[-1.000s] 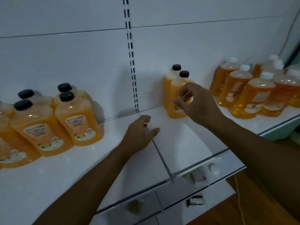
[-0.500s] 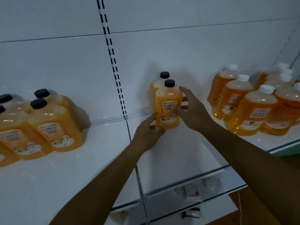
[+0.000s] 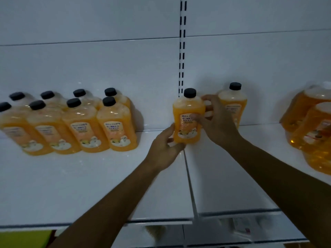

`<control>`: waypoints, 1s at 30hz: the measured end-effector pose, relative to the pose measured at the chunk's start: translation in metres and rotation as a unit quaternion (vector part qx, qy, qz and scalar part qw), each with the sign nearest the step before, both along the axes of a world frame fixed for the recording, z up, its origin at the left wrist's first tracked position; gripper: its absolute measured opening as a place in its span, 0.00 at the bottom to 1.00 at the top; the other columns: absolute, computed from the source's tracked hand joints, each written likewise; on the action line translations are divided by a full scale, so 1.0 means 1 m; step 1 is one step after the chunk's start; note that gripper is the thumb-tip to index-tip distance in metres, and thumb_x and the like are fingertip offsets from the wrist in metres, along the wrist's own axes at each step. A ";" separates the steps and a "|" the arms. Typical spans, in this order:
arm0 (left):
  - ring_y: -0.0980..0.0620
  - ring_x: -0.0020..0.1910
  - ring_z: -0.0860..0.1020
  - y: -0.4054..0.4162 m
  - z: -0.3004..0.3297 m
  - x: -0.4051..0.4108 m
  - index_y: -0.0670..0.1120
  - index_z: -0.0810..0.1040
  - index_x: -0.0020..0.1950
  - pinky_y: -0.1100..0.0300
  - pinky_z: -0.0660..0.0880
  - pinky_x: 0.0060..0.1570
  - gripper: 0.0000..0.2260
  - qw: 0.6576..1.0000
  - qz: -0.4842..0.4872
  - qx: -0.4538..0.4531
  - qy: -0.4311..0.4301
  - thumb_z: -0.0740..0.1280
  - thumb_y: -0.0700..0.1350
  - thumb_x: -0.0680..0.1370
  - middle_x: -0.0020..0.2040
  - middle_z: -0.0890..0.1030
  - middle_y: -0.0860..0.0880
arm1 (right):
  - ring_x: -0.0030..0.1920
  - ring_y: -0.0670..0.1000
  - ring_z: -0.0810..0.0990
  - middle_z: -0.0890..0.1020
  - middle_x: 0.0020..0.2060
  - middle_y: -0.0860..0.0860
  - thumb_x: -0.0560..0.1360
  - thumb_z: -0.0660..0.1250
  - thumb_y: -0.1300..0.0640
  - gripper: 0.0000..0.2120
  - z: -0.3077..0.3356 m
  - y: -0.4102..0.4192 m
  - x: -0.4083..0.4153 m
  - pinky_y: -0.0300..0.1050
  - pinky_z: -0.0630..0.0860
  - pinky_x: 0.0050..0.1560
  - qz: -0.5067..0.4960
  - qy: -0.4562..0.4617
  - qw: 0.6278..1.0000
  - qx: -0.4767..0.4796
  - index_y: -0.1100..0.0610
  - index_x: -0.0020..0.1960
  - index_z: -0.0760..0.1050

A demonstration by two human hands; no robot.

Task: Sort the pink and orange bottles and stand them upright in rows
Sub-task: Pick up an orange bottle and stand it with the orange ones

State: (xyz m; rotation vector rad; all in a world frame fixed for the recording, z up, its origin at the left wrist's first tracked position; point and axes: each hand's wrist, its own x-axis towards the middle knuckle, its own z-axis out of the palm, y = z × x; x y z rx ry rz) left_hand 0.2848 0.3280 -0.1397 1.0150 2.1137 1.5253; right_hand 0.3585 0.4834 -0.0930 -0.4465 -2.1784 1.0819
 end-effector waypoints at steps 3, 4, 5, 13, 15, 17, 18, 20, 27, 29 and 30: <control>0.63 0.53 0.76 -0.022 0.001 -0.016 0.67 0.66 0.64 0.72 0.73 0.51 0.21 1.000 0.023 0.002 -0.005 0.68 0.45 0.79 0.60 0.77 0.61 | 0.48 0.50 0.80 0.76 0.51 0.47 0.74 0.71 0.51 0.24 -0.001 -0.020 -0.029 0.48 0.81 0.46 0.030 -0.016 0.999 -0.002 0.50 0.67 0.66; 0.65 0.52 0.76 -0.028 0.000 -0.022 0.66 0.66 0.65 0.74 0.72 0.45 0.22 0.999 0.031 0.001 -0.010 0.68 0.45 0.79 0.60 0.77 0.60 | 0.48 0.51 0.79 0.76 0.51 0.47 0.74 0.71 0.50 0.24 -0.001 -0.026 -0.038 0.47 0.80 0.47 0.036 -0.022 0.999 0.000 0.50 0.67 0.66; 0.65 0.51 0.77 -0.033 0.000 -0.026 0.64 0.66 0.67 0.75 0.73 0.43 0.22 0.999 0.039 0.003 -0.015 0.68 0.44 0.79 0.60 0.78 0.58 | 0.49 0.51 0.79 0.76 0.52 0.47 0.75 0.71 0.50 0.24 -0.002 -0.031 -0.047 0.47 0.80 0.47 0.040 -0.026 0.999 0.005 0.50 0.66 0.66; 0.68 0.56 0.75 -0.054 -0.004 -0.045 0.55 0.62 0.73 0.73 0.74 0.48 0.26 0.997 0.043 0.026 -0.051 0.66 0.37 0.79 0.62 0.74 0.58 | 0.48 0.50 0.78 0.75 0.51 0.46 0.76 0.69 0.51 0.21 -0.003 -0.051 -0.086 0.51 0.79 0.49 0.066 -0.037 0.997 0.014 0.51 0.66 0.66; 0.72 0.55 0.74 -0.052 -0.005 -0.047 0.56 0.60 0.73 0.76 0.72 0.49 0.29 0.998 0.042 0.031 -0.036 0.67 0.37 0.78 0.64 0.73 0.58 | 0.48 0.50 0.77 0.75 0.51 0.45 0.76 0.68 0.51 0.21 -0.004 -0.050 -0.087 0.49 0.78 0.49 0.071 -0.037 0.997 0.015 0.51 0.66 0.65; 0.72 0.59 0.71 -0.049 -0.006 -0.044 0.60 0.57 0.72 0.75 0.70 0.54 0.32 0.998 0.055 0.037 -0.005 0.69 0.38 0.77 0.65 0.71 0.60 | 0.48 0.50 0.77 0.75 0.52 0.46 0.77 0.68 0.51 0.21 -0.004 -0.050 -0.087 0.44 0.76 0.47 0.075 -0.032 0.996 0.019 0.52 0.66 0.65; 0.71 0.61 0.70 -0.047 -0.007 -0.042 0.61 0.57 0.72 0.75 0.69 0.56 0.33 0.997 0.064 0.038 0.011 0.70 0.39 0.76 0.66 0.71 0.60 | 0.48 0.49 0.77 0.75 0.53 0.46 0.77 0.68 0.52 0.21 -0.005 -0.050 -0.088 0.40 0.74 0.45 0.077 -0.028 0.996 0.022 0.53 0.66 0.65; 0.65 0.66 0.69 -0.045 -0.007 -0.036 0.59 0.57 0.74 0.71 0.68 0.63 0.33 0.996 0.075 0.034 0.043 0.71 0.42 0.76 0.69 0.69 0.57 | 0.45 0.45 0.77 0.75 0.52 0.45 0.77 0.67 0.52 0.20 -0.006 -0.052 -0.091 0.35 0.71 0.42 0.077 -0.022 0.997 0.022 0.53 0.66 0.65; 0.55 0.76 0.57 -0.051 0.000 -0.031 0.53 0.47 0.79 0.65 0.57 0.69 0.36 0.993 0.058 -0.058 0.080 0.66 0.50 0.79 0.79 0.56 0.56 | 0.42 0.40 0.76 0.76 0.48 0.47 0.77 0.67 0.53 0.20 -0.010 -0.067 -0.112 0.36 0.74 0.41 0.081 -0.011 0.997 0.014 0.54 0.65 0.64; 0.55 0.77 0.54 -0.053 0.002 -0.036 0.52 0.46 0.79 0.66 0.54 0.66 0.35 0.993 0.064 -0.071 0.076 0.65 0.50 0.80 0.79 0.54 0.56 | 0.42 0.45 0.77 0.76 0.46 0.48 0.77 0.68 0.52 0.20 -0.010 -0.070 -0.116 0.36 0.73 0.40 0.073 -0.011 0.997 0.019 0.54 0.64 0.64; 0.54 0.77 0.55 -0.054 0.001 -0.038 0.53 0.47 0.79 0.65 0.55 0.66 0.34 0.993 0.064 -0.073 0.065 0.65 0.50 0.80 0.79 0.55 0.56 | 0.43 0.47 0.77 0.76 0.45 0.49 0.77 0.68 0.52 0.20 -0.010 -0.071 -0.118 0.36 0.73 0.39 0.068 -0.012 0.997 0.021 0.54 0.64 0.64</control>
